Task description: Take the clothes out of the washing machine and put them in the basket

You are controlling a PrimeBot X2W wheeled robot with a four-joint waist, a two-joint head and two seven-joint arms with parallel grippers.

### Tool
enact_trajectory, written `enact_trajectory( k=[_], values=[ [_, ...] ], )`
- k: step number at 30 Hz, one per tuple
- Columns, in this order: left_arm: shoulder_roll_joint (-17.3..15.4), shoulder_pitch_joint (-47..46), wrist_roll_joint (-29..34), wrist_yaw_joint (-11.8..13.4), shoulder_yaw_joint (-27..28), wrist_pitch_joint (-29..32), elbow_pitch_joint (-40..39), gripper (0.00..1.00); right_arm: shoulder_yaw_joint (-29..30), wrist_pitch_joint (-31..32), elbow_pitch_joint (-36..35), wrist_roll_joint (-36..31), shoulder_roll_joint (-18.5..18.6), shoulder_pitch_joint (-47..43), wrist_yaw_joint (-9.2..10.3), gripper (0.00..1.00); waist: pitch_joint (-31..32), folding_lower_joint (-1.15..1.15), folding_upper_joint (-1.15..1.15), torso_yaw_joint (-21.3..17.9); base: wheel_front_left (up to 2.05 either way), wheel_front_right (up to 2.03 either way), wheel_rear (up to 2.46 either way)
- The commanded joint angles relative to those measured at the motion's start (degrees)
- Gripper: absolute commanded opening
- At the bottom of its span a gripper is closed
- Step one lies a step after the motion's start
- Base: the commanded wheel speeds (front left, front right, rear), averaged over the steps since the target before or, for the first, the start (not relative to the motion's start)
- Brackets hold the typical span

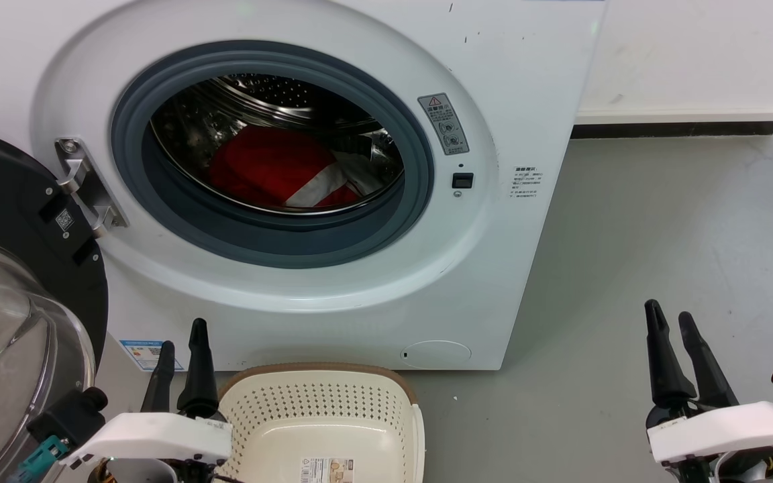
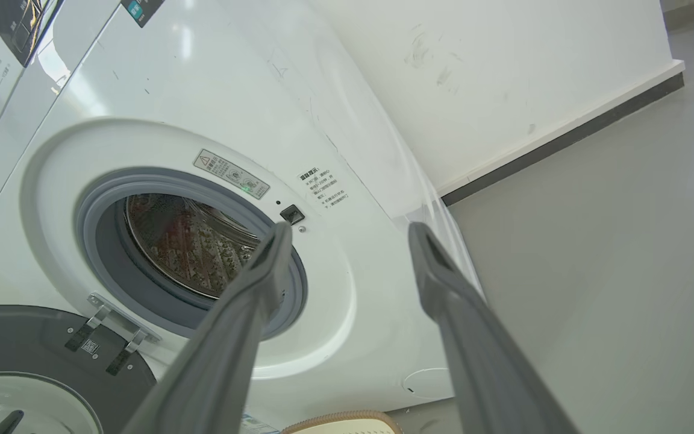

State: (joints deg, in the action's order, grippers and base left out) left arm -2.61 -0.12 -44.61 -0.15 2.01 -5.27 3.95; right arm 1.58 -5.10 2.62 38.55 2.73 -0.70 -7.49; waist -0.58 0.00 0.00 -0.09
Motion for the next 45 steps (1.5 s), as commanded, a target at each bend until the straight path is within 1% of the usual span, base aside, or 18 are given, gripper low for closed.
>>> enact_trajectory(
  k=[1, 15, 45],
  values=[
    [-0.2, 0.3, 2.5, 0.3, -0.2, -0.7, -1.3, 1.0, -0.1, -0.8, -1.3, -2.6, 0.2, -0.1, 0.0, 1.0, 0.0, 0.0, 0.0, 0.0, 0.0, 0.0, 0.0],
    [-0.3, 1.4, 12.9, 1.6, -1.4, -2.9, -3.0, 1.0, -0.6, -3.1, -3.7, -12.8, 0.2, -1.3, 0.0, 1.0, -0.2, 0.0, 0.0, -0.1, 0.0, 0.0, 0.0],
    [-0.3, 3.8, 30.0, 3.2, -3.0, -6.9, -5.6, 1.0, -2.0, -7.1, -8.0, -30.0, 0.2, -3.5, 0.0, 1.0, -0.2, 0.0, 0.0, -0.3, 0.0, 0.0, 0.0]
  ],
)
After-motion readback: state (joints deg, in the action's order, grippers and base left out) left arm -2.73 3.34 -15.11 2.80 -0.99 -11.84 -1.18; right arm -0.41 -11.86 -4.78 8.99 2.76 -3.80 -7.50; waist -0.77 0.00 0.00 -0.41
